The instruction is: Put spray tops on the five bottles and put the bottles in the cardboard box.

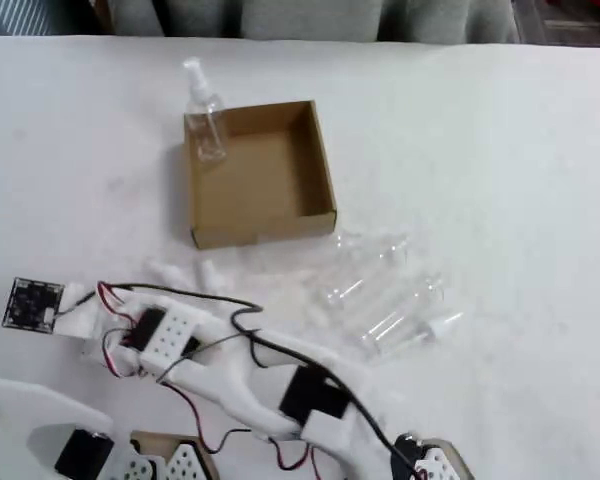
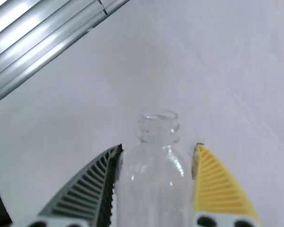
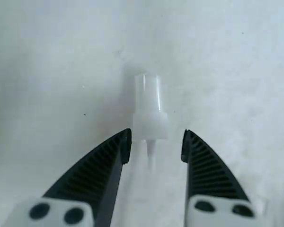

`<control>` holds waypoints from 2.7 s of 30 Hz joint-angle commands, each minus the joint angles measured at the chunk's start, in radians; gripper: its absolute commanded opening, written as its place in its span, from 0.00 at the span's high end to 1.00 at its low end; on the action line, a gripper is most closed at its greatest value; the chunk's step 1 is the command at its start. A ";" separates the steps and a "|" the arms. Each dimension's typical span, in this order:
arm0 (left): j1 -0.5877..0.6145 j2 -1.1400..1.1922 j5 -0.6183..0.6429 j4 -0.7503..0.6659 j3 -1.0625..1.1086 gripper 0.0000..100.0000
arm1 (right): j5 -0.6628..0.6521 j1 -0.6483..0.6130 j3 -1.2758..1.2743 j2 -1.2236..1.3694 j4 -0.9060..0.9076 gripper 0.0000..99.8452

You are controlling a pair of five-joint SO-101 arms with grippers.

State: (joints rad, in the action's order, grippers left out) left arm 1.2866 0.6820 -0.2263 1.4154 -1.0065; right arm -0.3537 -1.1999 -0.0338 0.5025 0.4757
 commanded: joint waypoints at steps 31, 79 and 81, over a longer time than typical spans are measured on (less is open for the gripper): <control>-0.317 0.002 0.061 0.376 -0.404 0.97 | 0.193 0.435 -0.112 -0.495 0.375 0.98; -1.589 -2.186 0.212 -0.934 2.232 0.97 | 0.638 0.880 -0.439 -1.595 -0.291 0.98; -1.598 -2.224 0.212 -0.964 2.265 0.97 | 0.640 0.816 -0.428 -1.595 -0.321 0.98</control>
State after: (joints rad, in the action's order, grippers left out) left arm -0.2800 -1.4446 -0.0269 0.5424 1.2167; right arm 0.2677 -0.3084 -0.5217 -1.0794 0.2071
